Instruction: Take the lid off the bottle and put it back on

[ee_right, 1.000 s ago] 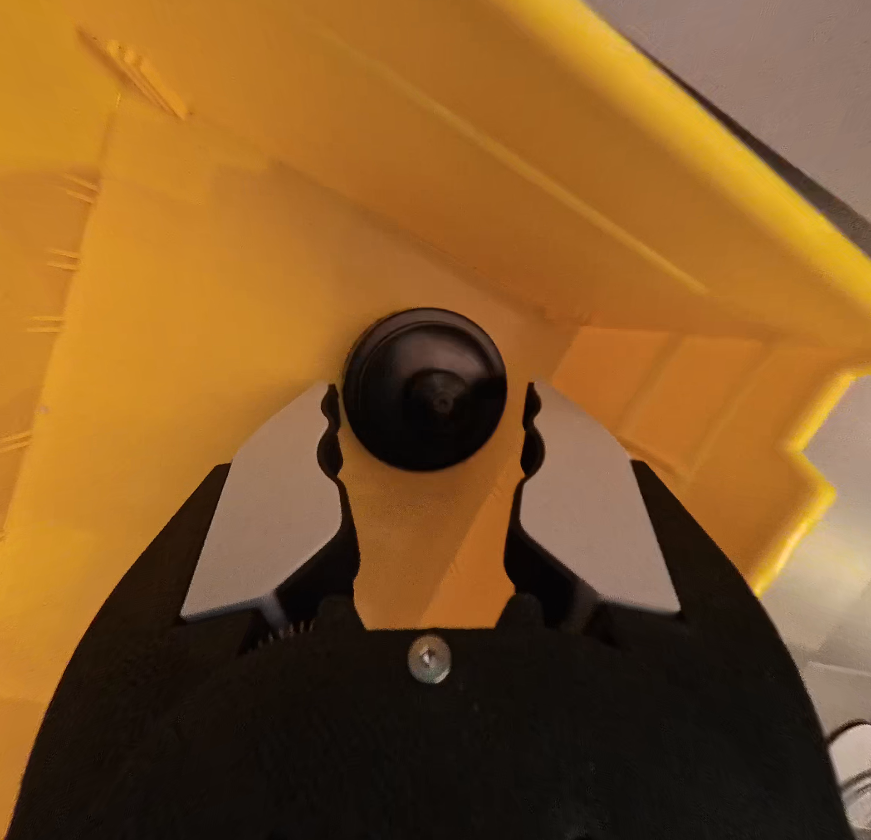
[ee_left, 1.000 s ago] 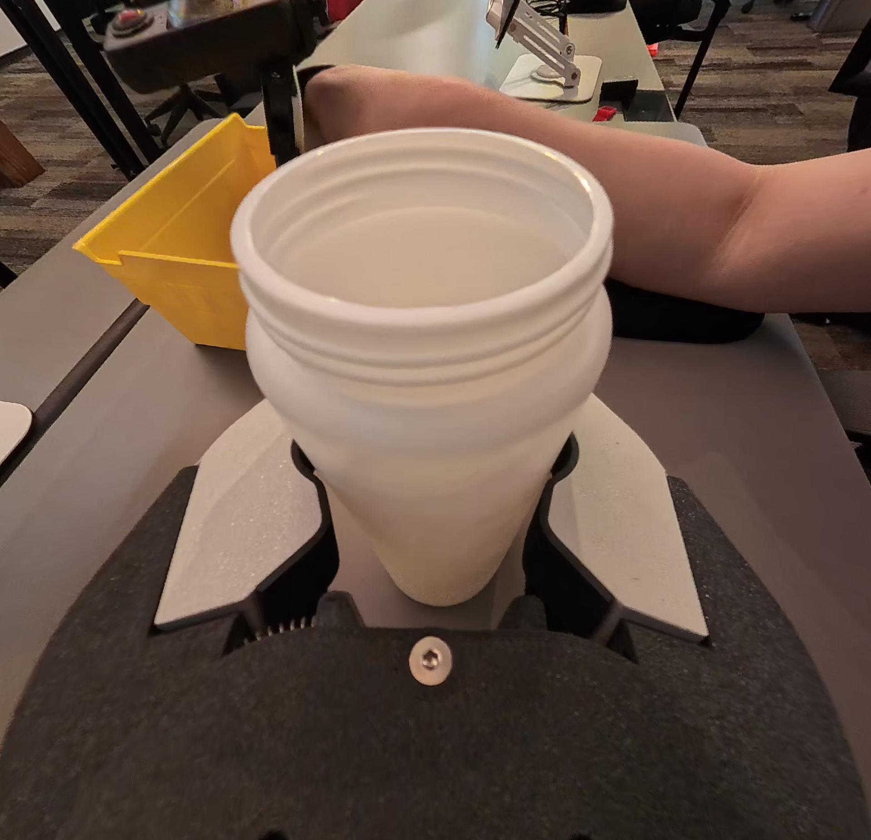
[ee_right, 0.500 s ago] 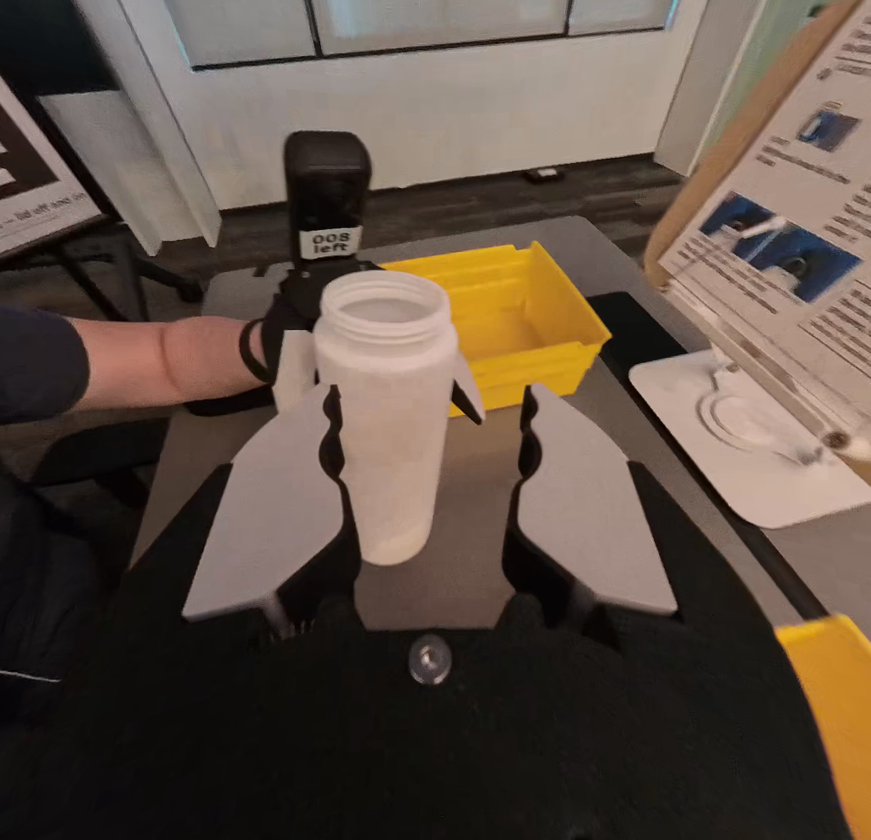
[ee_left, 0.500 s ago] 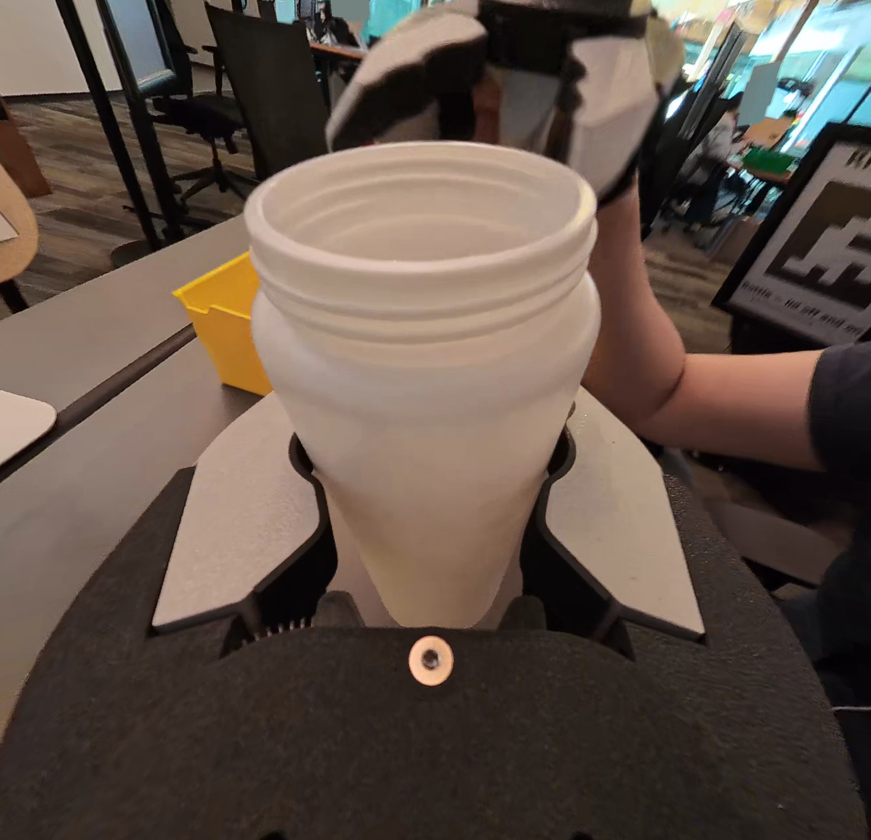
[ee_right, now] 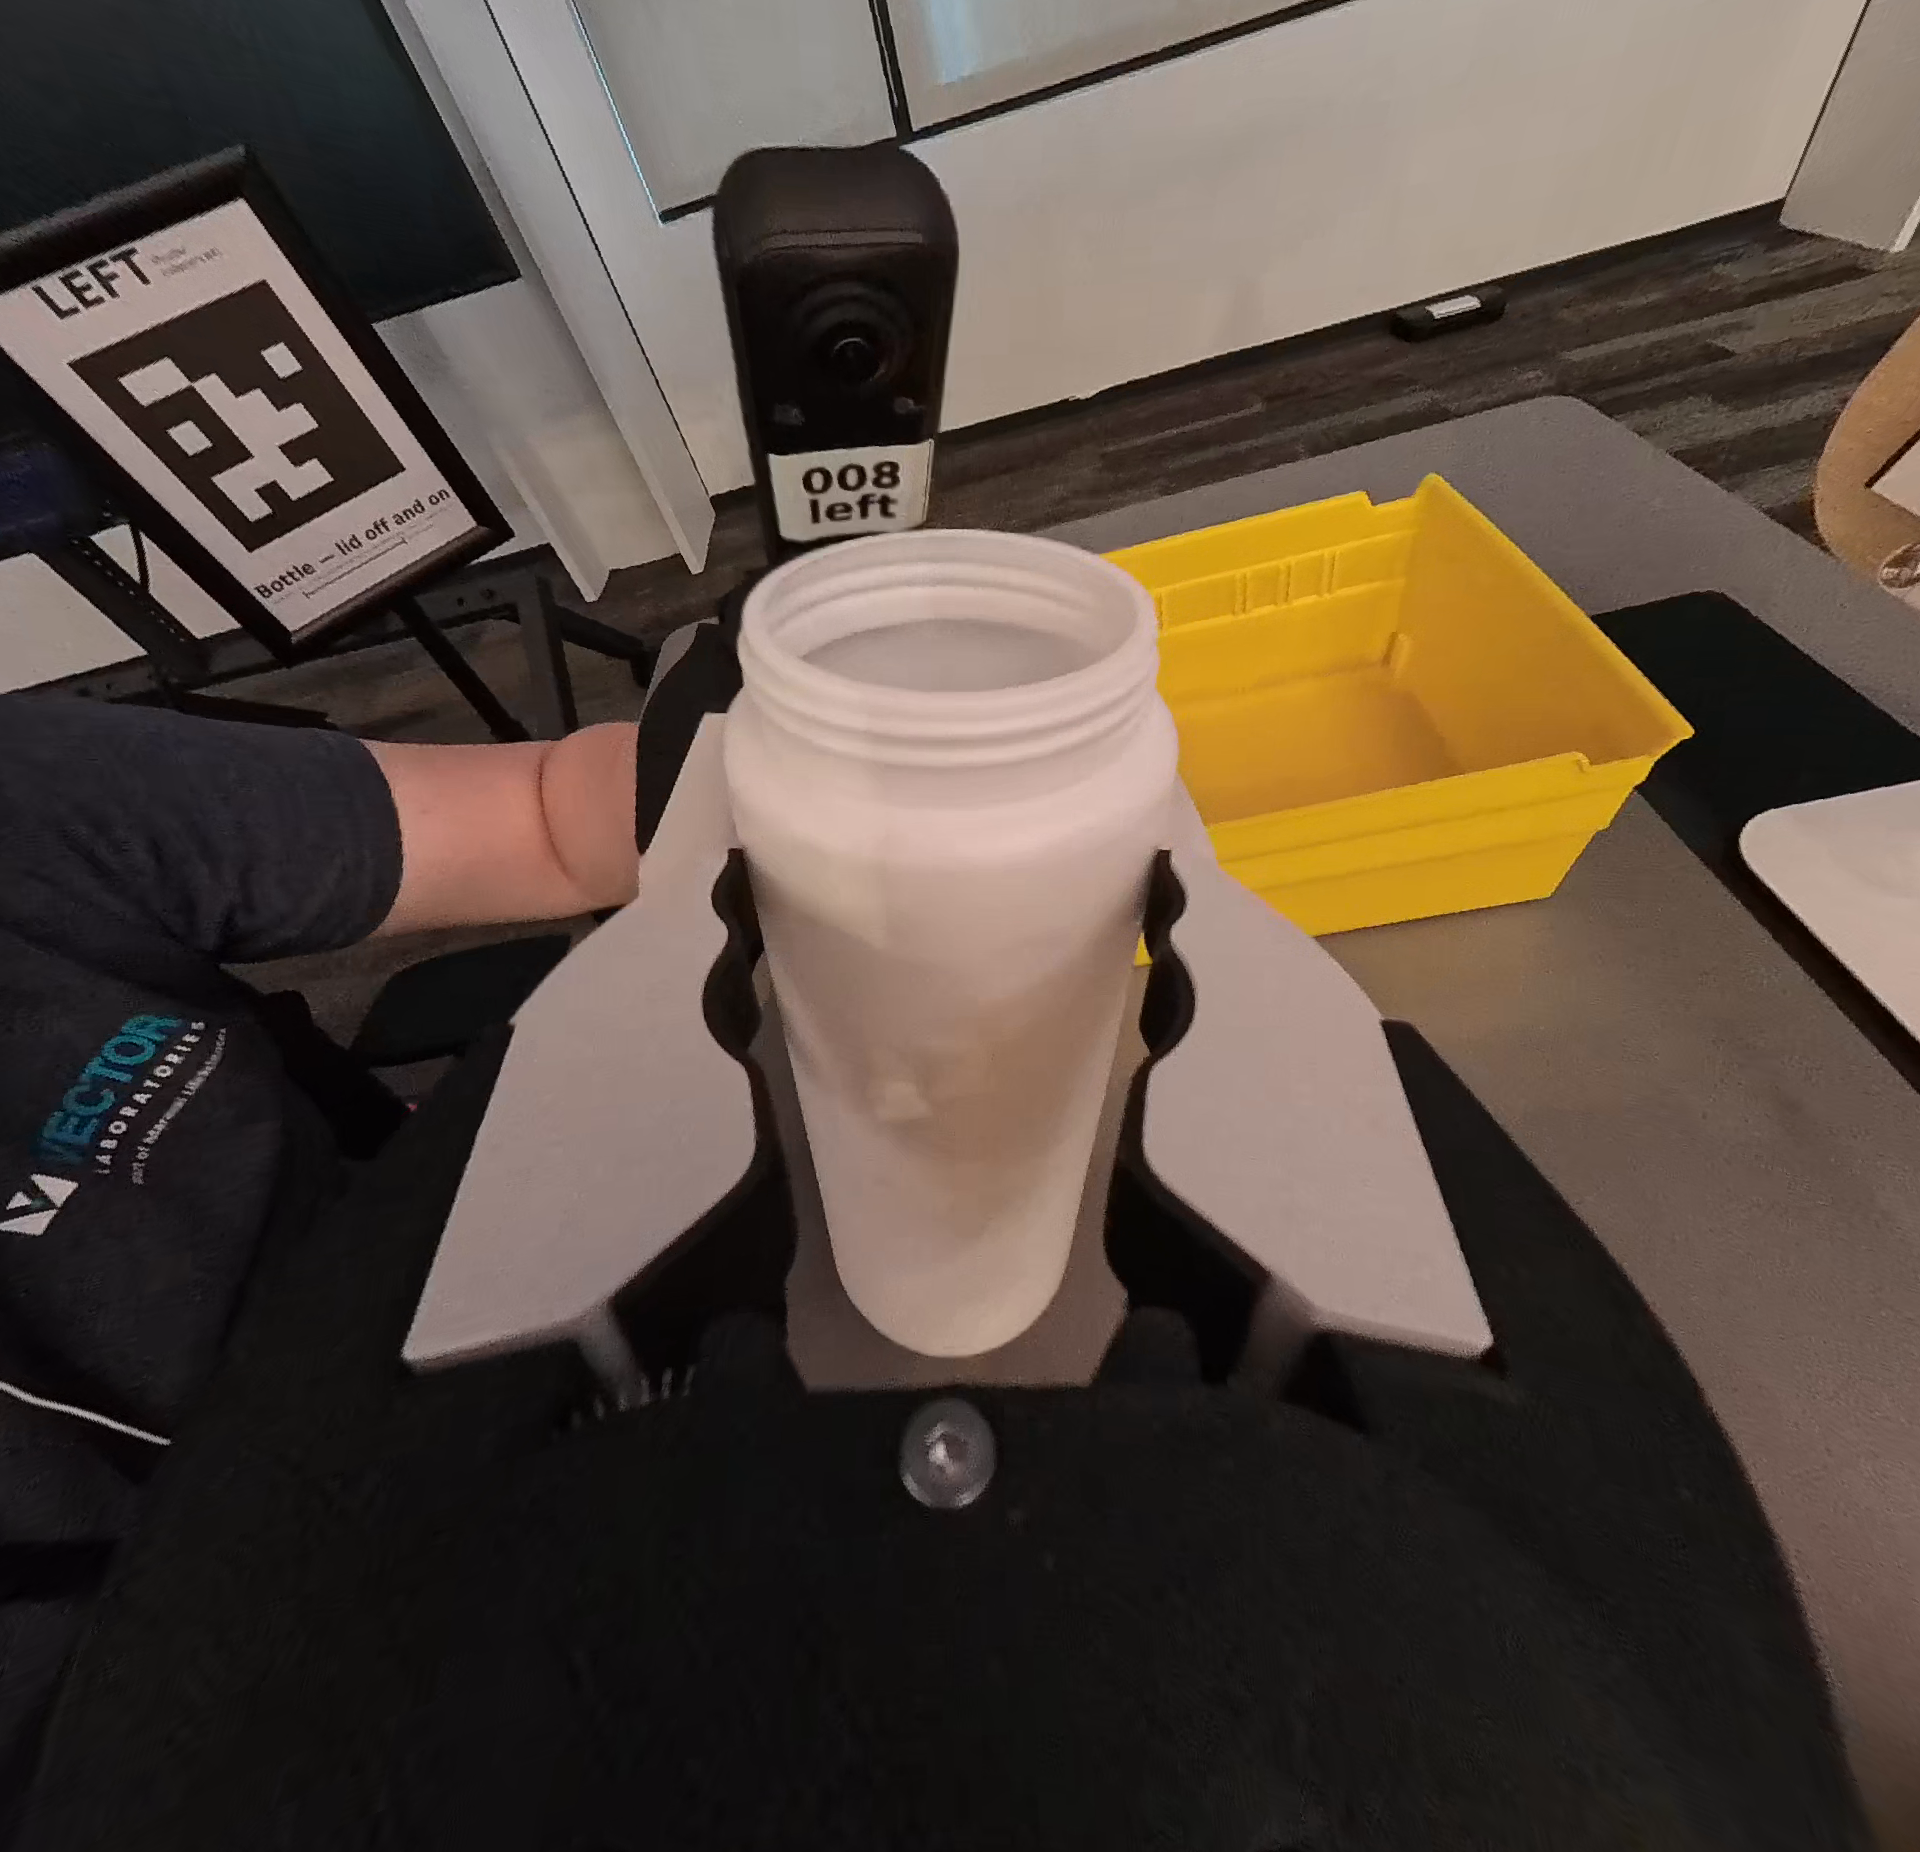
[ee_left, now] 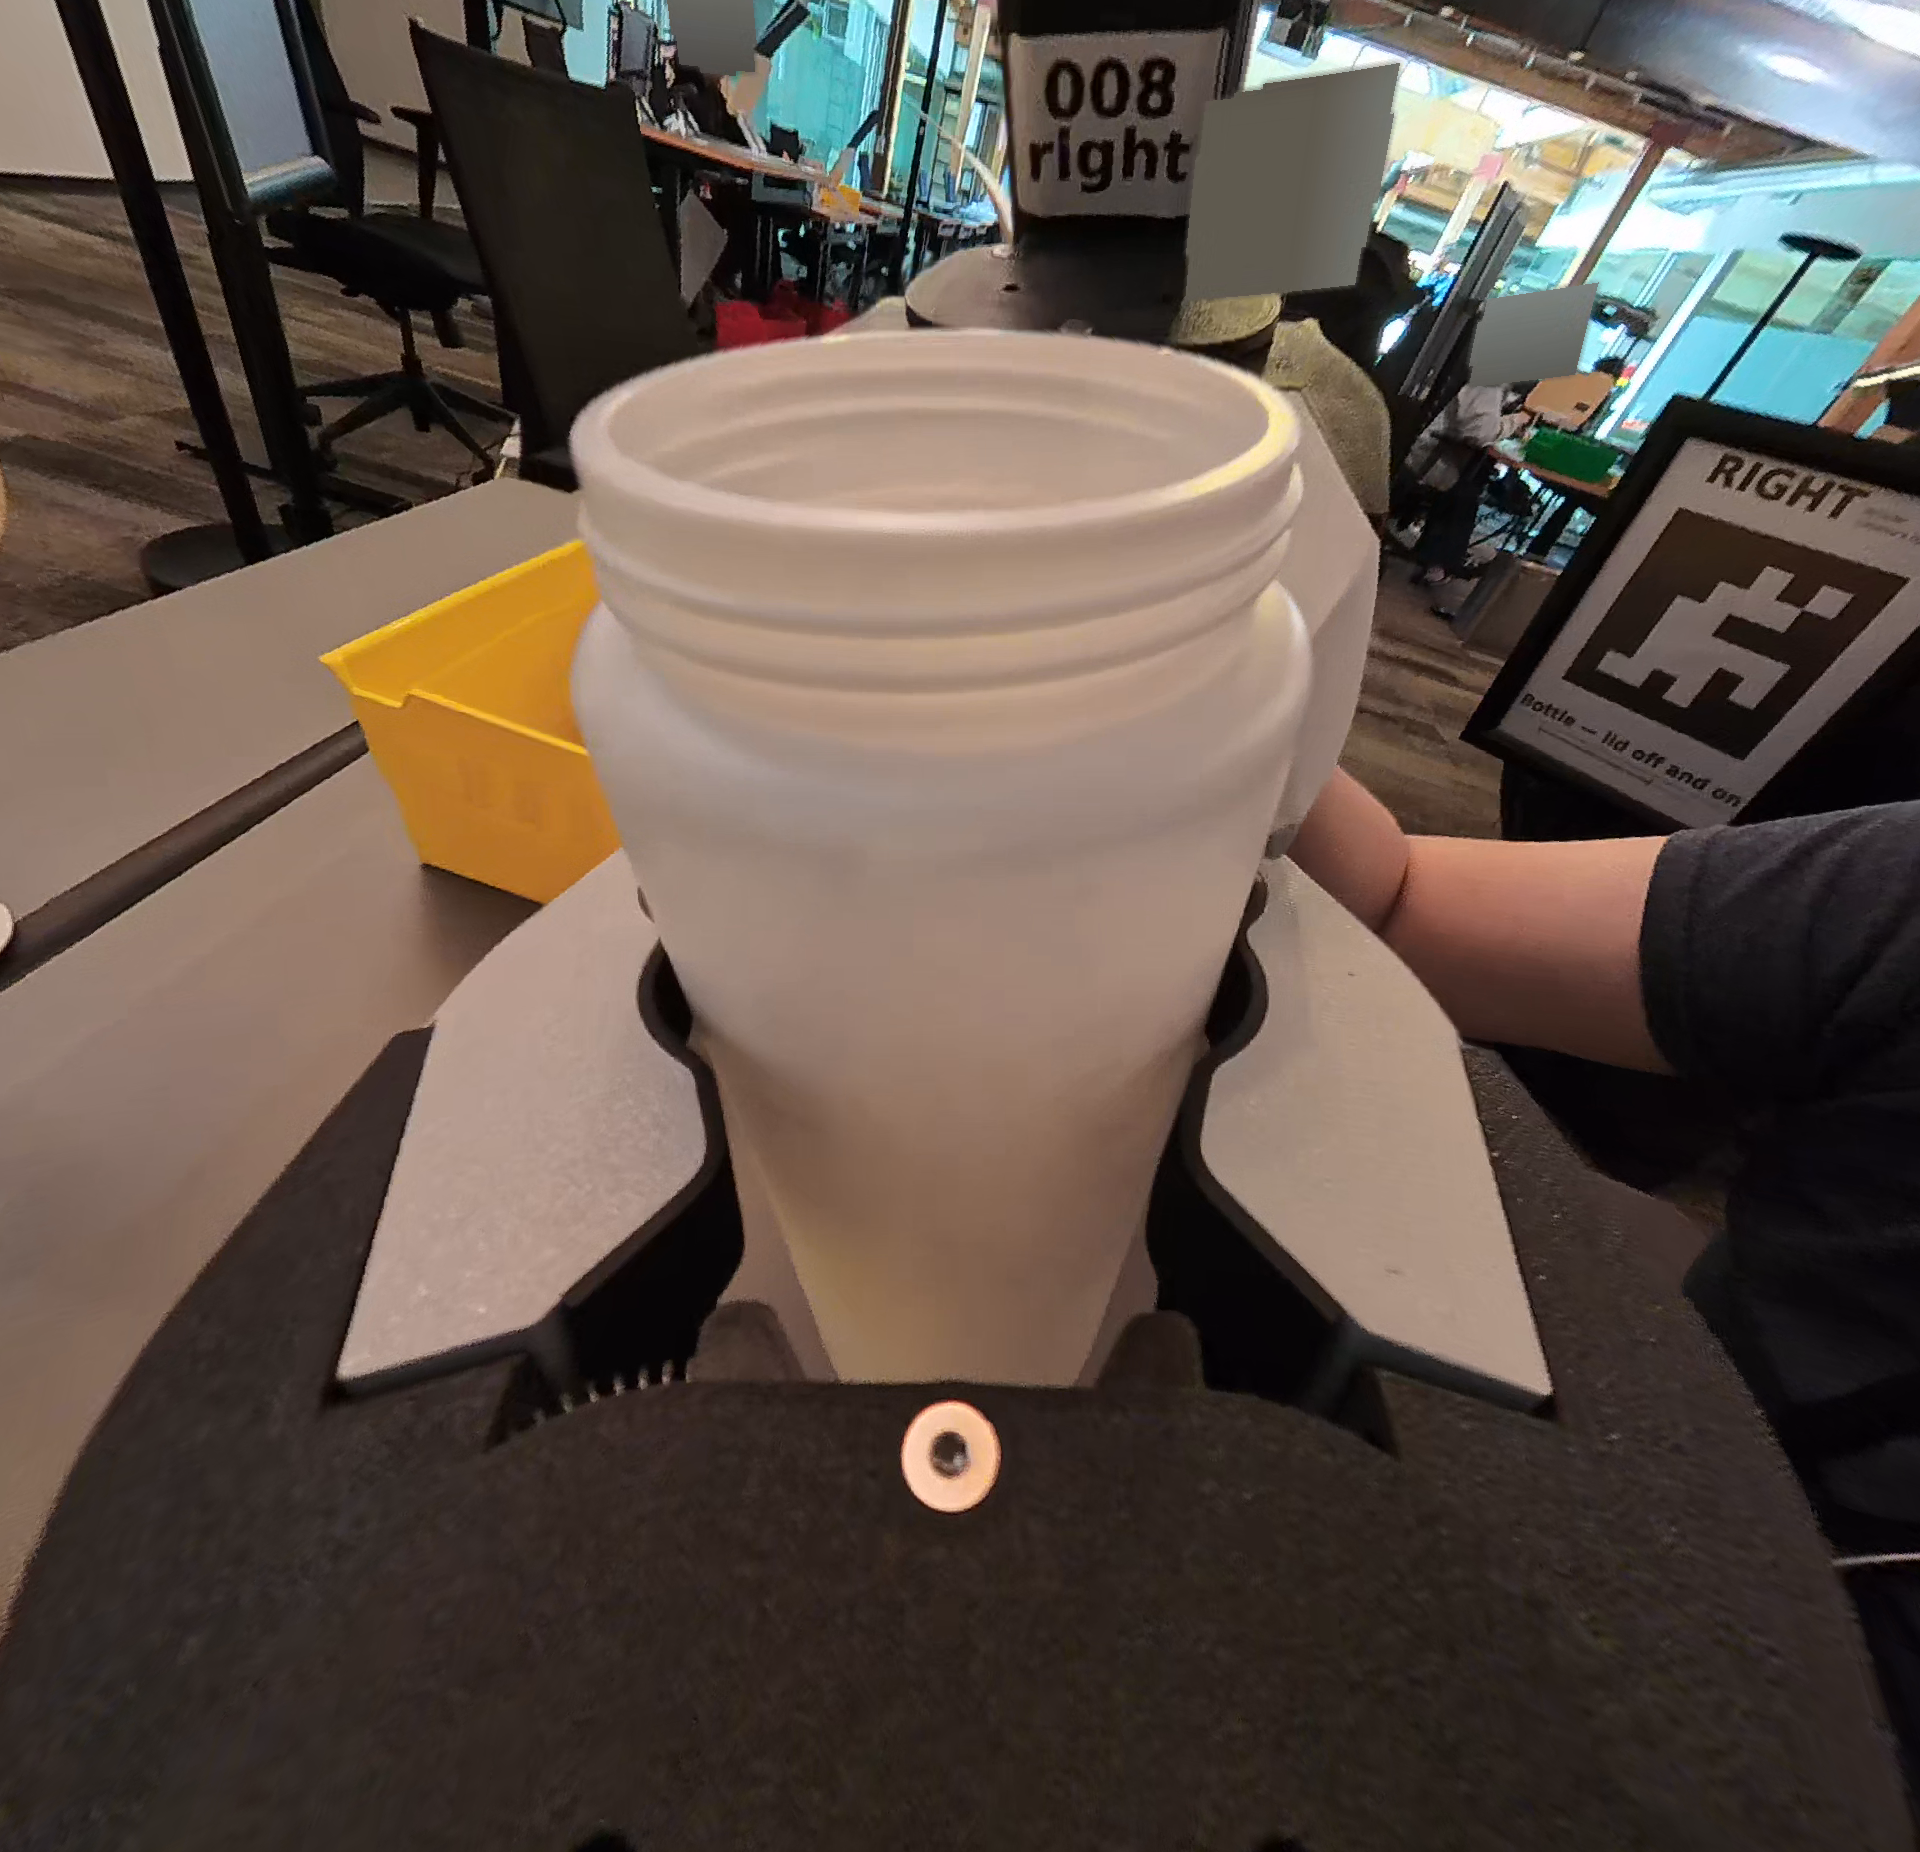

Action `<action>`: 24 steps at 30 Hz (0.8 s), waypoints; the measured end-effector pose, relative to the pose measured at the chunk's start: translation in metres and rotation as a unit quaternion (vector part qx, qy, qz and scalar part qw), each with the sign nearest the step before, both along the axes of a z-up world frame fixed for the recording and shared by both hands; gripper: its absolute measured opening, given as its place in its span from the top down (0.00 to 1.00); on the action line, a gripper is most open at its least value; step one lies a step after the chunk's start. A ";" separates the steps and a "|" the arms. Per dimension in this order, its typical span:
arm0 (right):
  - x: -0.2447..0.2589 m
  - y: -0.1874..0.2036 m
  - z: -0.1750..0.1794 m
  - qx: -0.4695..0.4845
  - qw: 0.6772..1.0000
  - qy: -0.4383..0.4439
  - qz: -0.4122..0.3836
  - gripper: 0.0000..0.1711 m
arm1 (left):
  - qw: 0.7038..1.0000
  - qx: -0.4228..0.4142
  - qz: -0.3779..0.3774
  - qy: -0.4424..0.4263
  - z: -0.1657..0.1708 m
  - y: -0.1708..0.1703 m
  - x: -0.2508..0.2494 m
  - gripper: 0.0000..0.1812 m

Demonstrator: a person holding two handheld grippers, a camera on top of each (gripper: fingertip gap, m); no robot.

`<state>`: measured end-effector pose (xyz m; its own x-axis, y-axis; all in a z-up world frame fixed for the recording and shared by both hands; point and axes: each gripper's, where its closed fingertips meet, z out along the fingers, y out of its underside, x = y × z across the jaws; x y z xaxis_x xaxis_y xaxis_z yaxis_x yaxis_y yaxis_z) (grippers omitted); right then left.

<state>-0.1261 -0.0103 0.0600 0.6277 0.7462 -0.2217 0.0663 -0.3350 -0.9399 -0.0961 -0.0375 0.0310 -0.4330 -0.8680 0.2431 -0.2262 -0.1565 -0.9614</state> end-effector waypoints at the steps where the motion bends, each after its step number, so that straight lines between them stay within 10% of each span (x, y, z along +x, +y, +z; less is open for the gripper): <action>1: 0.000 0.000 0.002 0.004 1.000 0.004 -0.003 0.57 | 1.000 -0.007 -0.004 -0.003 0.001 0.000 -0.001 0.46; 16: 0.019 -0.005 0.019 0.031 0.999 0.041 -0.009 0.45 | 0.999 0.001 -0.042 0.020 -0.019 -0.013 0.003 0.53; 24: 0.029 -0.004 0.036 0.054 0.997 0.044 -0.036 0.55 | 0.999 0.002 -0.034 0.002 -0.007 -0.011 0.000 0.45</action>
